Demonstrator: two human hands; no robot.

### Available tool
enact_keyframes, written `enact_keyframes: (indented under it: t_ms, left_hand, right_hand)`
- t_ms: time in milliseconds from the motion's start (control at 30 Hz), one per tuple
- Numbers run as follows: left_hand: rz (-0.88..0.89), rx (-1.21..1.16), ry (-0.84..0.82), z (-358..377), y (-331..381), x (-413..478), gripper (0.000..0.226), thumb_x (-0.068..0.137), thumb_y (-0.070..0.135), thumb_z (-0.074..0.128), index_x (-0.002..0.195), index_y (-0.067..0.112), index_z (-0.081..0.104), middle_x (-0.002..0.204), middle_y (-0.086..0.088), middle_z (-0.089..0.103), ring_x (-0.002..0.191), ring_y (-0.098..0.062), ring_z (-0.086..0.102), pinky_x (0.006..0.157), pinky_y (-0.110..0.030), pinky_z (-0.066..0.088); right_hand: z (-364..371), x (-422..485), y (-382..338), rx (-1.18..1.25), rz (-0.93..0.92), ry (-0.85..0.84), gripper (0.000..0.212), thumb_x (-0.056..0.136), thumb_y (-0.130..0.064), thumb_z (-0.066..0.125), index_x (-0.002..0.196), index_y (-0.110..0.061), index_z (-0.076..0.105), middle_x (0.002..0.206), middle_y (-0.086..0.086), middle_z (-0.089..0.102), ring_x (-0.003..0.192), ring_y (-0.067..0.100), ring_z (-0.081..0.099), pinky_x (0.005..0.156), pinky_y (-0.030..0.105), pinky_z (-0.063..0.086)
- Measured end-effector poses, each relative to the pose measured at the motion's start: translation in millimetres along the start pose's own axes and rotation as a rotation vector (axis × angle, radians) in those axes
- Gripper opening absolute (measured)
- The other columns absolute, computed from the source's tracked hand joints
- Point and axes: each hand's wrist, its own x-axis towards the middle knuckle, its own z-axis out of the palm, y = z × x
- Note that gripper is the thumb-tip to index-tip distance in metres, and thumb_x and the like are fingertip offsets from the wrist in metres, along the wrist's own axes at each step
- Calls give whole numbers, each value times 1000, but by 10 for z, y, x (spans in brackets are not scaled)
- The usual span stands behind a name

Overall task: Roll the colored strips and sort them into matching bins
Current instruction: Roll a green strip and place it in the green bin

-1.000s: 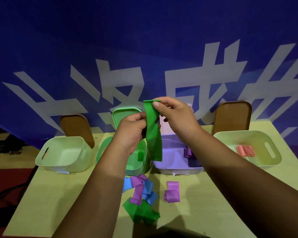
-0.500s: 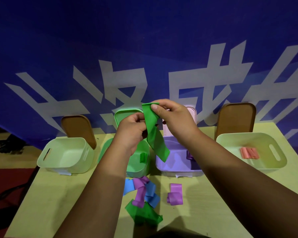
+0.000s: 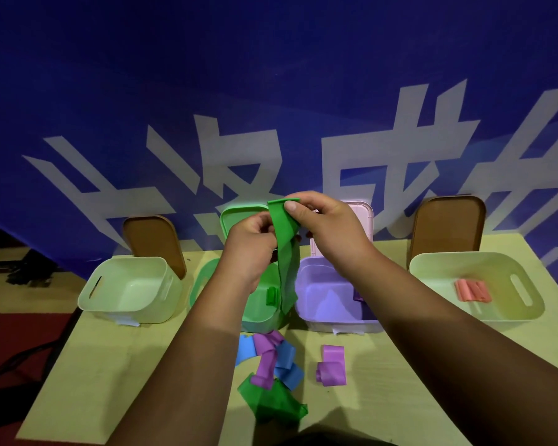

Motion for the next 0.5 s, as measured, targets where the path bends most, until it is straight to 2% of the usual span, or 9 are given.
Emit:
enact_keyframes:
  t_ms: [67, 233, 367, 500]
  left_hand:
    - [7, 13, 12, 4, 5, -16, 31, 99, -4, 69, 101, 25, 82, 99, -8, 84, 96, -28, 82, 83, -43, 64]
    - [41, 21, 28, 9, 35, -61, 32, 101, -3, 67, 100, 26, 82, 98, -7, 83, 94, -27, 81, 76, -40, 65]
    - [23, -2, 19, 3, 34, -59, 25, 103, 0, 66, 102, 20, 82, 101, -13, 83, 99, -34, 80, 87, -50, 66]
    - [10, -8, 21, -16, 31, -57, 22, 101, 0, 69, 100, 17, 83, 99, -13, 82, 90, -26, 79, 81, -42, 64]
  right_hand:
    - [3, -13, 0, 14, 2, -4, 15, 105, -22, 68, 110, -25, 81, 99, -11, 79, 92, 5, 73, 76, 26, 64]
    - [8, -18, 7, 3, -16, 0, 15, 105, -20, 68, 112, -19, 82, 91, -16, 77, 84, -3, 70, 68, 13, 53]
    - [3, -31, 15, 3, -15, -6, 16, 105, -21, 67, 113, -20, 81, 90, -17, 77, 83, -3, 70, 68, 15, 55]
    - [-8, -33, 5, -39, -35, -10, 17, 105, -22, 67, 116, -18, 81, 87, -23, 75, 80, -7, 68, 68, 12, 52]
